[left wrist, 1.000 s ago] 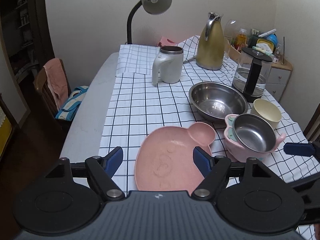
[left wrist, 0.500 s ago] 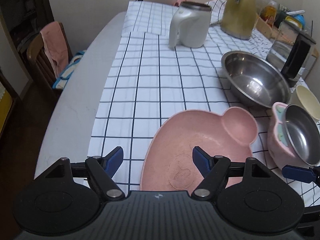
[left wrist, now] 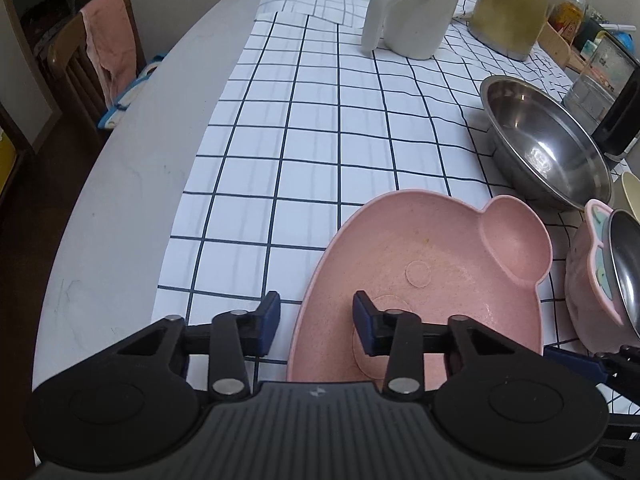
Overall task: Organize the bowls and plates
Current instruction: 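Reach both grippers to the pink bear-shaped plate rim and close, then carry the pink bear-shaped plate with both grippers and lower it onto the white plates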
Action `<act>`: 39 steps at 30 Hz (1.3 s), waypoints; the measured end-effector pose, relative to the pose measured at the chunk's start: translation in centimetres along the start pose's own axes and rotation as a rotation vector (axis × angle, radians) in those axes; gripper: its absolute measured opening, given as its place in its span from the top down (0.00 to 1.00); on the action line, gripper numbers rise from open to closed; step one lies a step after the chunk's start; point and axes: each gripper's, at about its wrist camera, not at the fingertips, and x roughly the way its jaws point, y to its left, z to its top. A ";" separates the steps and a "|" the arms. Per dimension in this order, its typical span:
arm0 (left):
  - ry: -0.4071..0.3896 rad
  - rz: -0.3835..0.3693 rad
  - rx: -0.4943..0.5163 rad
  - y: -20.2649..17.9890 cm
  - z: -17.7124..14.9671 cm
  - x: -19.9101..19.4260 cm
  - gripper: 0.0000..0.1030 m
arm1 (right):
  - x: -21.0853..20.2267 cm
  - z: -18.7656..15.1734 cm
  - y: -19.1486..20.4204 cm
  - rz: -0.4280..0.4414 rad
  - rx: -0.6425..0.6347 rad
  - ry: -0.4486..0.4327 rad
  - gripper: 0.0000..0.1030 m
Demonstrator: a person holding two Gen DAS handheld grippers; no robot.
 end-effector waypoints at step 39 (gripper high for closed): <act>-0.051 -0.013 -0.030 1.3 -10.1 -13.8 0.86 | -9.1 -4.2 3.1 0.062 -0.115 -0.012 0.90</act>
